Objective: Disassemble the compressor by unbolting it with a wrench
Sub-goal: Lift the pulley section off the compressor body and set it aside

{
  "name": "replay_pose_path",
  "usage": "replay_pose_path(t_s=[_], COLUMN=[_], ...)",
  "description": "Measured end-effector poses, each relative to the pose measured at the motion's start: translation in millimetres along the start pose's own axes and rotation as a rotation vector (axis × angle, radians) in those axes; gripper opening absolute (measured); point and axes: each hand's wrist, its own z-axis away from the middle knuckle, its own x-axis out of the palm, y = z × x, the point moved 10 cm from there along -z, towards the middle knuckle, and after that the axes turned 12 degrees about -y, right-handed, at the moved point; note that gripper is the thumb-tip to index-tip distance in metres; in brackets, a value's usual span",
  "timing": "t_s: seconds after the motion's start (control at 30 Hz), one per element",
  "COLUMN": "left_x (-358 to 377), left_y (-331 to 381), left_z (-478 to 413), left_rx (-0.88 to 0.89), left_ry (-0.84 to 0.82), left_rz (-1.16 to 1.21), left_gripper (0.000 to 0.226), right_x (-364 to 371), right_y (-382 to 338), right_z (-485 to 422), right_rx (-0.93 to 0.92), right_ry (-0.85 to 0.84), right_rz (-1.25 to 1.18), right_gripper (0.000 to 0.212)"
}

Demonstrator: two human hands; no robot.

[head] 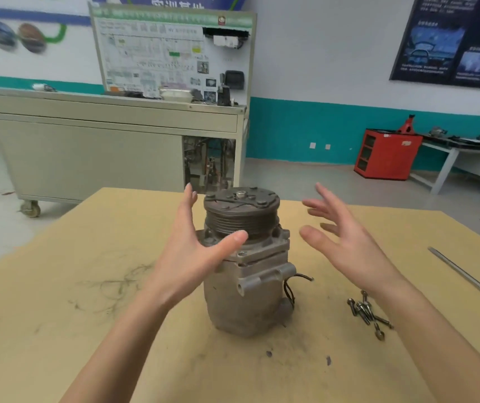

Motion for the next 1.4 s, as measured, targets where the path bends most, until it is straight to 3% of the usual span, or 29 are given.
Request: replay_pose_path(t_s=[0.07, 0.13, 0.3, 0.43, 0.5, 0.73, 1.4], left_x=[-1.9, 3.4, 18.3, 17.4, 20.6, 37.0, 34.3], left_y=[1.6, -3.5, -12.9, -9.2, -4.5, 23.3, 48.8], left_z=[-15.2, -23.1, -25.8, -21.1, -15.2, 6.5, 15.0], left_rx=[-0.023, -0.052, -0.025, 0.027, 0.056, 0.183, 0.284], left_ry=[-0.104, -0.193, -0.212, -0.112, -0.103, -0.161, -0.136], left_rz=[-0.001, 0.039, 0.131, 0.206, 0.230, 0.190, 0.179], left_gripper=[0.136, 0.141, 0.131, 0.113, 0.107, 0.105, 0.105], right_x=[38.6, 61.7, 62.8, 57.1, 51.5, 30.6, 19.6], right_y=[-4.8, -4.5, 5.8, 2.1, -1.9, -16.4, -35.4], right_z=[-28.8, -44.8, -55.5, -53.1, -42.5, 7.4, 19.6], right_rx=[0.067, 0.072, 0.030, -0.068, -0.123, -0.264, -0.338], right_ry=[-0.266, -0.397, -0.285, -0.177, -0.126, -0.004, -0.006], right_rz=[-0.010, -0.090, -0.188, -0.233, -0.266, -0.273, -0.315], right_gripper=[0.110, 0.111, 0.119, 0.076, 0.069, 0.076, 0.078])
